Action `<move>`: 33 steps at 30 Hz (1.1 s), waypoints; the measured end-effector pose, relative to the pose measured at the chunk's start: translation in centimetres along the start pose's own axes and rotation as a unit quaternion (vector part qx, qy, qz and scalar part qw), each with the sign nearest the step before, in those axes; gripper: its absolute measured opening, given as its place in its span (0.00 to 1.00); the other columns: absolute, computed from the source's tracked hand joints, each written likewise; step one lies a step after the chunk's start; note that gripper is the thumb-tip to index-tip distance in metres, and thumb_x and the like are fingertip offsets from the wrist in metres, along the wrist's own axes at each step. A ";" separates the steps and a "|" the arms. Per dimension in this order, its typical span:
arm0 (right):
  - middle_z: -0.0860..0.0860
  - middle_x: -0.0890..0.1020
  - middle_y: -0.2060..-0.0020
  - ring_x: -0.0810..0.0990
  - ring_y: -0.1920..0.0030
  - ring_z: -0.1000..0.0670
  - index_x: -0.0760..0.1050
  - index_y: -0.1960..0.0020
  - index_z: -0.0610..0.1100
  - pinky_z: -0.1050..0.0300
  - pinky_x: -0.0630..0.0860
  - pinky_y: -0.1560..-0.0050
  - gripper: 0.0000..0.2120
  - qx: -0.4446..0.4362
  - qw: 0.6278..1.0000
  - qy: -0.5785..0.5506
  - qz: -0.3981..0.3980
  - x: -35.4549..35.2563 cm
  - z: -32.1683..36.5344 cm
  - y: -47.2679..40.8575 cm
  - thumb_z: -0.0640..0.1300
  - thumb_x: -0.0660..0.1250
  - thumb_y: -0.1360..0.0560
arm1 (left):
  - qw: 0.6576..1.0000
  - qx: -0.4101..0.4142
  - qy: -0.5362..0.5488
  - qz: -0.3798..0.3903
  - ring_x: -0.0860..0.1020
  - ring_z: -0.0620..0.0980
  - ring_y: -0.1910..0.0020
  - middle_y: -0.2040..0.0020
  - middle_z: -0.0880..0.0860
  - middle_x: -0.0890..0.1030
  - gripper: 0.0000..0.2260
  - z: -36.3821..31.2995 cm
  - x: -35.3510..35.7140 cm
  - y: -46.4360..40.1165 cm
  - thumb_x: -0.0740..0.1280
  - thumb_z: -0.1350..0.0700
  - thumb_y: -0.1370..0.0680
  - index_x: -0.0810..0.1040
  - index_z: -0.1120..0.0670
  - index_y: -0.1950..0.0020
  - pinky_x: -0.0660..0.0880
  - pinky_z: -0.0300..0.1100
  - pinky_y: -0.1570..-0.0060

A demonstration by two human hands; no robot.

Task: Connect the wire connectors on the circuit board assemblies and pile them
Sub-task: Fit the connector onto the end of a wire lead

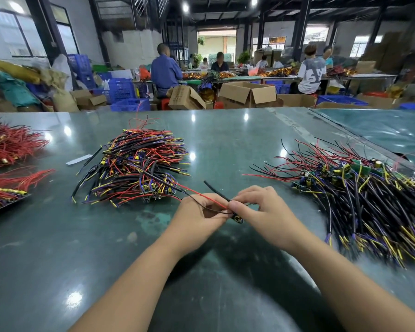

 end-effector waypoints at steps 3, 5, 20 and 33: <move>0.59 0.78 0.58 0.72 0.51 0.59 0.79 0.63 0.59 0.71 0.63 0.55 0.08 0.016 0.998 -0.026 -0.055 -1.0 -0.2 -0.1 0.51 0.69 0.26 | 1.000 -0.013 -0.017 -0.002 0.81 0.49 0.60 0.62 0.54 0.84 0.04 0.3 -0.1 -0.2 0.70 0.61 0.28 0.81 0.52 0.60 0.77 0.51 0.51; 0.57 0.77 0.61 0.73 0.60 0.63 0.78 0.64 0.57 0.69 0.64 0.61 0.09 0.016 0.994 -0.051 -0.091 -1.2 -0.3 -0.1 0.49 0.69 0.26 | 1.000 -0.017 -0.018 0.004 0.80 0.46 0.62 0.64 0.50 0.83 0.06 0.4 0.0 -0.1 0.70 0.62 0.27 0.80 0.51 0.61 0.76 0.46 0.54; 0.54 0.73 0.54 0.74 0.58 0.53 0.77 0.56 0.36 0.61 0.73 0.58 0.02 -0.142 0.962 -0.069 -0.224 -1.7 2.3 0.6 0.33 0.67 0.25 | 0.969 -0.094 0.145 -0.176 0.80 0.47 0.74 0.71 0.49 0.81 0.10 0.4 -1.9 -0.5 0.63 0.60 0.20 0.73 0.55 0.61 0.75 0.35 0.72; 0.51 0.80 0.61 0.81 0.58 0.58 0.76 0.57 0.44 0.64 0.77 0.50 0.10 0.015 0.863 -0.399 -0.309 -1.6 -1.0 0.0 0.33 0.62 0.22 | 0.930 -0.119 0.300 -0.175 0.83 0.49 0.65 0.60 0.55 0.85 0.10 0.2 -1.7 -0.3 0.57 0.60 0.18 0.78 0.58 0.50 0.77 0.35 0.67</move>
Point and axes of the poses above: each hand's wrist, its own y-axis away from the middle knuckle, its own x-axis out of the palm, z = x × y, the point moved 6 cm from there along -y, towards the middle knuckle
